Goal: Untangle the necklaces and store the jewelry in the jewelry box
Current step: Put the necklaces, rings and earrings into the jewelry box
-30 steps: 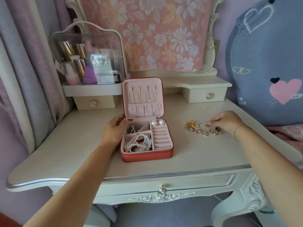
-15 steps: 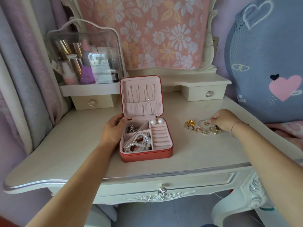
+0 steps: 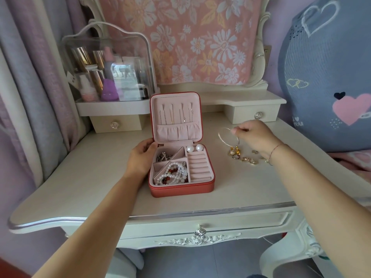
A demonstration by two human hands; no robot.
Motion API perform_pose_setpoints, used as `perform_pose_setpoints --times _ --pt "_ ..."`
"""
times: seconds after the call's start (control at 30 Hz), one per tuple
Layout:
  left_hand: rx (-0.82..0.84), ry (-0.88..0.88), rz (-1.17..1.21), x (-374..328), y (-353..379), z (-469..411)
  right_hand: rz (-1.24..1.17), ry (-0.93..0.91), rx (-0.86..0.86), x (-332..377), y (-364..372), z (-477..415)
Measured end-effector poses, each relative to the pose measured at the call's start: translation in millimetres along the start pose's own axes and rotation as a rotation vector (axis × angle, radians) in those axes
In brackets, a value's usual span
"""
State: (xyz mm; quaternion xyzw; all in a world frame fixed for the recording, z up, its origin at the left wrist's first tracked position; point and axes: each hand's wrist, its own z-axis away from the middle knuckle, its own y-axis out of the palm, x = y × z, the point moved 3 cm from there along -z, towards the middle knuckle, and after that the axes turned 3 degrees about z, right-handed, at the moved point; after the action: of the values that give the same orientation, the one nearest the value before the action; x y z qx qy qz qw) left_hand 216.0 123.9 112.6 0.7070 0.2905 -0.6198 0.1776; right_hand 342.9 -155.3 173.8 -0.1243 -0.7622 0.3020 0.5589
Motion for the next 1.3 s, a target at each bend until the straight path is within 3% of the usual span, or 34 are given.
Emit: perform_pose_setpoints --times 0.27,0.7,0.9,0.97,1.1,1.3 --pt "0.005 0.005 -0.003 -5 1 3 0.226 -0.258 0.131 75 75 40" --pt "0.020 0.046 -0.016 -9 -1 6 0.480 -0.367 0.237 78 108 65" --pt "0.021 0.034 -0.037 -11 -1 8 0.639 -0.372 0.206 76 113 59" --pt "0.021 0.036 -0.040 -10 -1 8 0.628 -0.409 0.180 79 112 59" --pt "0.021 0.032 -0.030 -8 -1 7 0.326 -0.566 0.249 82 108 72" --pt "0.036 0.044 -0.054 -6 -1 5 0.370 -0.677 0.293 71 113 76"
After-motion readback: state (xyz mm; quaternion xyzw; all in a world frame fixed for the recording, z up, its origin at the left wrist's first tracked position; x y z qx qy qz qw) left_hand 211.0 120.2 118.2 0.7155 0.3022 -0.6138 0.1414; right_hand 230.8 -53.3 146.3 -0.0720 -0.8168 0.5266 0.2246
